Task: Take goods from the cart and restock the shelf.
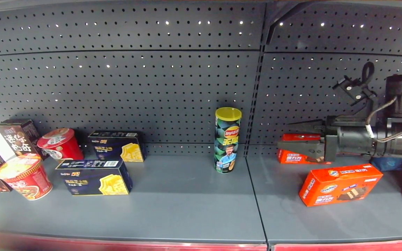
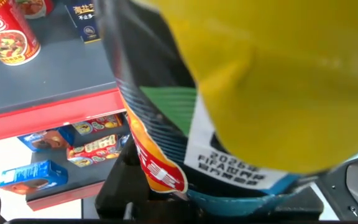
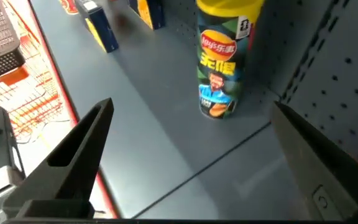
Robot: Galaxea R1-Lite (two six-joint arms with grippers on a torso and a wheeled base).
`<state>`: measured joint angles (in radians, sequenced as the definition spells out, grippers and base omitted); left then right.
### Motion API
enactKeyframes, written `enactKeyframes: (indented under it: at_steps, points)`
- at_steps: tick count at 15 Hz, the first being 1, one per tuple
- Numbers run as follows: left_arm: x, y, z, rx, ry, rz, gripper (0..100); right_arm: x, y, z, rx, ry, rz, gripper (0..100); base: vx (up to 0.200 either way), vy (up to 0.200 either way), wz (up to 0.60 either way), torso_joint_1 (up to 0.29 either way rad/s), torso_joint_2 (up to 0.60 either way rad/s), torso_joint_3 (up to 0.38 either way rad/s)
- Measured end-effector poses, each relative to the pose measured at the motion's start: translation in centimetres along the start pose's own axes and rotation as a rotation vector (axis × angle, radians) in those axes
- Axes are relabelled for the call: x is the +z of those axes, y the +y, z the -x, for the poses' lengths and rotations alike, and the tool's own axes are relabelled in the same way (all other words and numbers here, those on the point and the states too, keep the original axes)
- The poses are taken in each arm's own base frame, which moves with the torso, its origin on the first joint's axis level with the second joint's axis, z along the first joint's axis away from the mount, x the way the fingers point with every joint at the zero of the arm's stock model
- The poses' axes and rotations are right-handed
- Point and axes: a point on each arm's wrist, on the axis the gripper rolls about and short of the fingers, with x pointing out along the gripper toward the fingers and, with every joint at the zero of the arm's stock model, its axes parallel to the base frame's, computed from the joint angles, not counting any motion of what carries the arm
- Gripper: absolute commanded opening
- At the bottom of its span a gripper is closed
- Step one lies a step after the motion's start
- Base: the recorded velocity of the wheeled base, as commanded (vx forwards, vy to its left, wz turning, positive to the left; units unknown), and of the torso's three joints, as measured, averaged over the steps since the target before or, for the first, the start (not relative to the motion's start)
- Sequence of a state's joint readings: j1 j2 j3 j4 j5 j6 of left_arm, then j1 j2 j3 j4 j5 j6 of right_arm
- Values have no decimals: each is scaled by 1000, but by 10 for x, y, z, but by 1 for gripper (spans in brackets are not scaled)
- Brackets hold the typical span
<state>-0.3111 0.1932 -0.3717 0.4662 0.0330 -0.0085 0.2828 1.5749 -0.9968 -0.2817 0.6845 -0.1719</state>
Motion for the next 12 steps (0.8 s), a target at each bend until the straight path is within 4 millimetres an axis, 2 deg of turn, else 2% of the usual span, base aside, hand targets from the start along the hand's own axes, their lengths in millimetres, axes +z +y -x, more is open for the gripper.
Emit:
enactKeyframes:
  at_steps: [6,12]
  points:
    - [0,0,0,1,0,1,0,4,-40,-53,17,0,5,100,0,0,0,0,0,0]
    - [4,0,3,2,-19,1,0,-14,-63,-108,49,34,-12,100,0,0,0,0,0,0]
